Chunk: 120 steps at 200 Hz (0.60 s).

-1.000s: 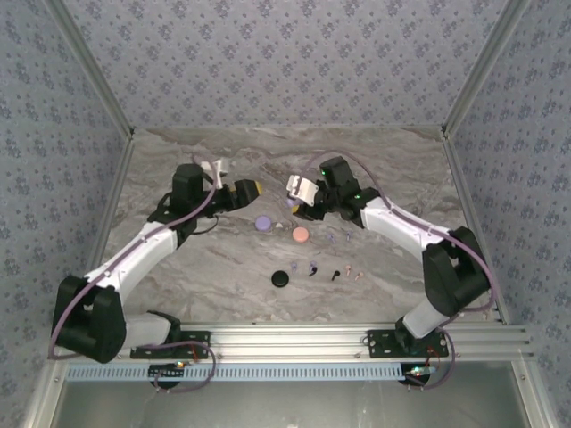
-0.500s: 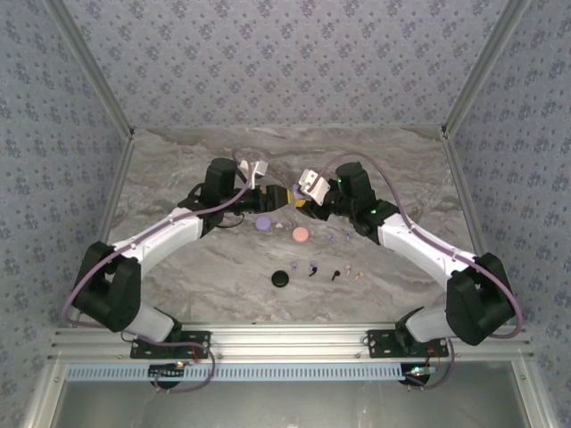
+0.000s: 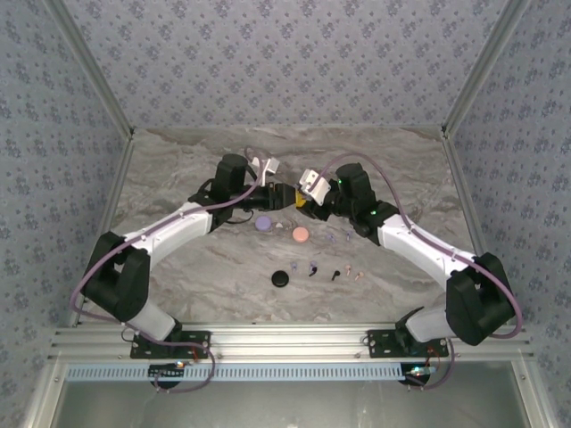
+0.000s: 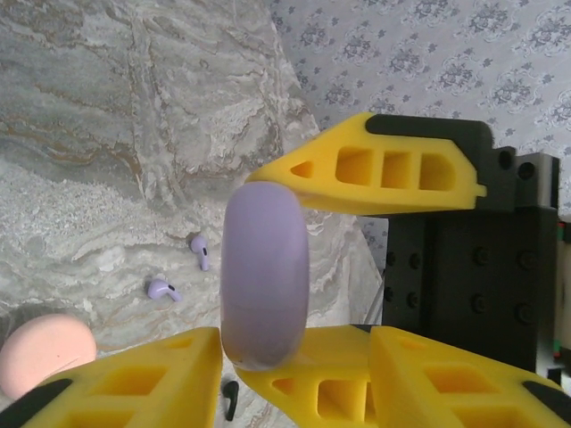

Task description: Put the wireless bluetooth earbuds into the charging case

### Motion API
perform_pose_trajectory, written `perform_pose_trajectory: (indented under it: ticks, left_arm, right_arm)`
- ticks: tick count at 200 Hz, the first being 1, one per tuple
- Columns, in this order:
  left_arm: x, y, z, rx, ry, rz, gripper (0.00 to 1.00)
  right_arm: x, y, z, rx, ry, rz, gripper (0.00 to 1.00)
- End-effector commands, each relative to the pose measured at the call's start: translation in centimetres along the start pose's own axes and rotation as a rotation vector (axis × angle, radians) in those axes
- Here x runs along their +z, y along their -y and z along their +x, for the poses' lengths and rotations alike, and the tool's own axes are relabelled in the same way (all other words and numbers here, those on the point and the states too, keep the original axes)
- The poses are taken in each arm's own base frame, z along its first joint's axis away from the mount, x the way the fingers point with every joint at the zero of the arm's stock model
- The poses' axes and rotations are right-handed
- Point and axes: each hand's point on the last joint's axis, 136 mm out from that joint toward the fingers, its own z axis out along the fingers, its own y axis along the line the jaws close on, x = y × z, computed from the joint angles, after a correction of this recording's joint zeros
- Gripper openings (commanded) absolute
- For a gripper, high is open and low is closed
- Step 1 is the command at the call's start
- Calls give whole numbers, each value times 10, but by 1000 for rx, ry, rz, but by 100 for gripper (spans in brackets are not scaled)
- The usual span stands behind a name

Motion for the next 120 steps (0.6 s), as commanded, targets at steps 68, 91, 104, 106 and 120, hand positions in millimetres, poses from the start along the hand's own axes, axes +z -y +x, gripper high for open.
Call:
perform_pose_trajectory:
  ticks: [68, 91, 104, 106, 120]
  left_arm:
    - [2, 22, -13, 64, 28, 69, 32]
    - [2, 20, -14, 69, 40, 54, 36]
    - [2, 18, -15, 66, 43, 45, 38]
    - [2, 18, -15, 68, 44, 45, 38]
    - [3, 18, -15, 68, 44, 44, 38]
  right_arm:
    - [-5, -13, -14, 8, 50, -66, 50]
    - [-6, -15, -13, 11, 45, -77, 50]
    - [-6, -15, -13, 11, 42, -78, 50]
    - [-6, -16, -13, 11, 43, -80, 50]
    - [-6, -17, -13, 12, 43, -84, 50]
